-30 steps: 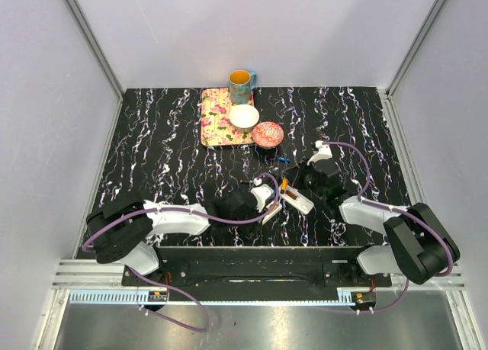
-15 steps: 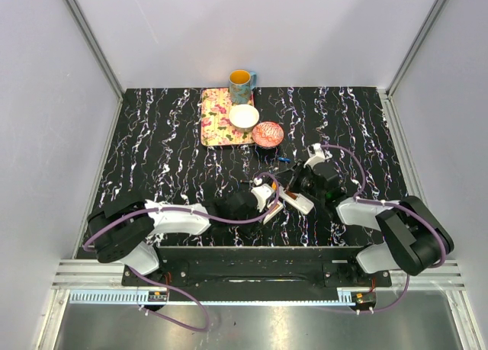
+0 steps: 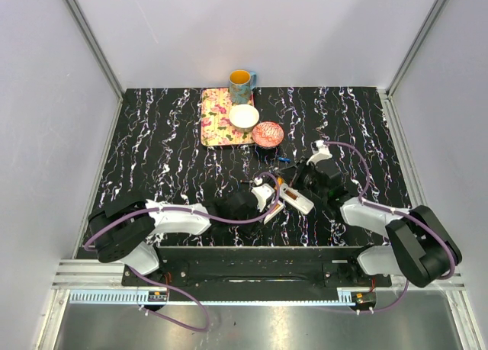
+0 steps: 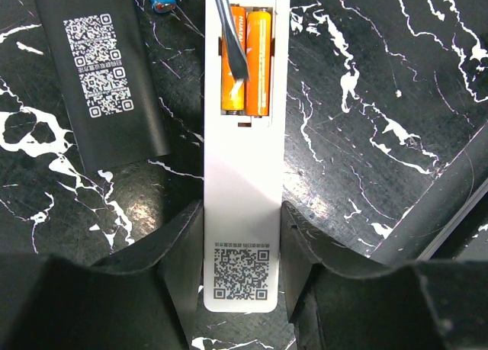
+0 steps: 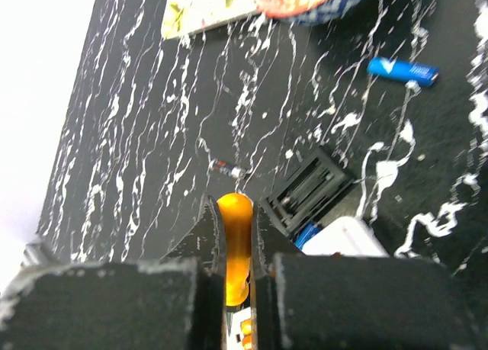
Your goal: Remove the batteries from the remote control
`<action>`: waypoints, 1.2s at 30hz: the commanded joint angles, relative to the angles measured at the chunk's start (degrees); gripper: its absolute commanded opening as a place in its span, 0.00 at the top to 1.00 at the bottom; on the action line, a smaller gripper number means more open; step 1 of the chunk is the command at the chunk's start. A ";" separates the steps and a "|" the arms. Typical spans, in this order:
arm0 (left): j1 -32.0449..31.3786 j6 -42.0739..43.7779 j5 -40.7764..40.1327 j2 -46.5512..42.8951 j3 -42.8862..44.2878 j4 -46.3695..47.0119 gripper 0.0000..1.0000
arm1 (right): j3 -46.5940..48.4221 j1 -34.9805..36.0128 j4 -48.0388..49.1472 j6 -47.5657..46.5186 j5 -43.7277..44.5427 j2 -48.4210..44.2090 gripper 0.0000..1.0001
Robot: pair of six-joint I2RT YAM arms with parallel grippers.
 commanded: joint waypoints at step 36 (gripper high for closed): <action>-0.49 -0.63 3.80 2.87 -0.34 -2.92 1.00 | -0.89 -3.79 -6.25 -8.59 8.34 -5.23 1.00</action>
